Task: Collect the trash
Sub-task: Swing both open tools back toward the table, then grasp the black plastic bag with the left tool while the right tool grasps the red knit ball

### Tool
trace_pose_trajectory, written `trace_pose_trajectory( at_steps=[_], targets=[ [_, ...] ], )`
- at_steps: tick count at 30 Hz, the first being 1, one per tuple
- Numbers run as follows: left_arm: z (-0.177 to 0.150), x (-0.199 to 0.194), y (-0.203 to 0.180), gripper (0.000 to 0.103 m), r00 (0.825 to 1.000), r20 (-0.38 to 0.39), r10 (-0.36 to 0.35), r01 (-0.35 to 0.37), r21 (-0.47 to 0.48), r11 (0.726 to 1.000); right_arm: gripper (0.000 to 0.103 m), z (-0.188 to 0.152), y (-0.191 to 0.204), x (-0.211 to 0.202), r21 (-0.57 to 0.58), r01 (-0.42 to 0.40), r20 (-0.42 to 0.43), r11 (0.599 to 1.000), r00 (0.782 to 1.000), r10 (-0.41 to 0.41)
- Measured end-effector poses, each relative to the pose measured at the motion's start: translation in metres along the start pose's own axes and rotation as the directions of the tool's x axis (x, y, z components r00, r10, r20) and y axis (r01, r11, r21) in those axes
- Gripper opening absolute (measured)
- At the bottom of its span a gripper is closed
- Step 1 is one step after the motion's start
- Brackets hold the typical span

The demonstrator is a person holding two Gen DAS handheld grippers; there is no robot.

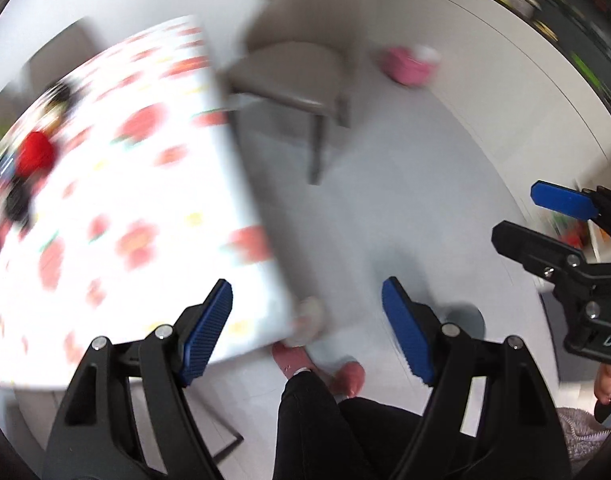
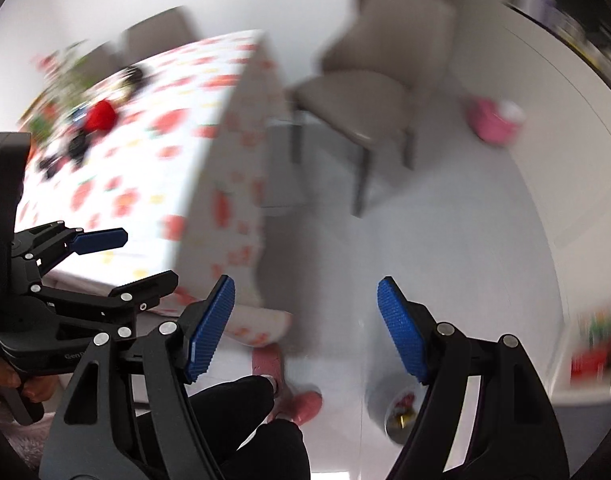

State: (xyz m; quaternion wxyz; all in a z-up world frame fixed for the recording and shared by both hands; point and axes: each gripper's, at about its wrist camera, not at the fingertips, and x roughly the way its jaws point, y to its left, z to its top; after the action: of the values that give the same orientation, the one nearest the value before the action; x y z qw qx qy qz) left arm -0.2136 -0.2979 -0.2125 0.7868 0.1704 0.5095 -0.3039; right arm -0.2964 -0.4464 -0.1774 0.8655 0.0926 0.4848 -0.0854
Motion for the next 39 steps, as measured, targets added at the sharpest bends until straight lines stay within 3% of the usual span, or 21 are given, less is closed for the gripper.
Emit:
trace_pose_trajectory(
  at_steps=[3, 10, 14, 20, 26, 36, 37, 39],
  targets=[
    [-0.008, -0.018, 0.057, 0.077, 0.998, 0.015, 0.066, -0.063, -0.149, 0.987, 0.072, 0.035, 0.05, 0.013, -0.116, -0.074, -0.002, 0.99, 0.997, 0.074],
    [-0.007, -0.044, 0.189, 0.077, 0.978, 0.043, 0.202, -0.17, -0.391, 0.904, 0.072, 0.105, 0.161, 0.041, -0.314, -0.164, 0.009, 0.935, 0.984, 0.176],
    [0.009, -0.053, 0.254, 0.077, 0.97, 0.054, 0.238, -0.189, -0.449, 0.873, 0.072, 0.151, 0.216, 0.067, -0.357, -0.182, 0.013, 0.916, 0.98, 0.199],
    [0.049, -0.044, 0.348, 0.077, 0.965, 0.069, 0.253, -0.196, -0.449, 0.872, 0.072, 0.221, 0.288, 0.118, -0.37, -0.173, 0.015, 0.913, 0.981, 0.192],
    [0.076, -0.01, 0.403, 0.077, 0.969, 0.047, 0.244, -0.202, -0.42, 0.885, 0.072, 0.266, 0.334, 0.17, -0.39, -0.162, -0.005, 0.906, 0.985, 0.174],
    [0.093, 0.064, 0.447, 0.077, 0.975, -0.026, 0.221, -0.207, -0.468, 0.859, 0.073, 0.297, 0.366, 0.273, -0.423, -0.203, -0.127, 0.883, 0.978, 0.164],
    [0.093, 0.067, 0.448, 0.075, 0.976, -0.021, 0.215, -0.199, -0.472, 0.859, 0.073, 0.297, 0.367, 0.277, -0.42, -0.217, -0.138, 0.881, 0.975, 0.174],
    [0.095, 0.073, 0.448, 0.058, 0.979, -0.015, 0.205, -0.188, -0.473, 0.861, 0.07, 0.297, 0.368, 0.283, -0.421, -0.249, -0.161, 0.872, 0.967, 0.198]
  ],
)
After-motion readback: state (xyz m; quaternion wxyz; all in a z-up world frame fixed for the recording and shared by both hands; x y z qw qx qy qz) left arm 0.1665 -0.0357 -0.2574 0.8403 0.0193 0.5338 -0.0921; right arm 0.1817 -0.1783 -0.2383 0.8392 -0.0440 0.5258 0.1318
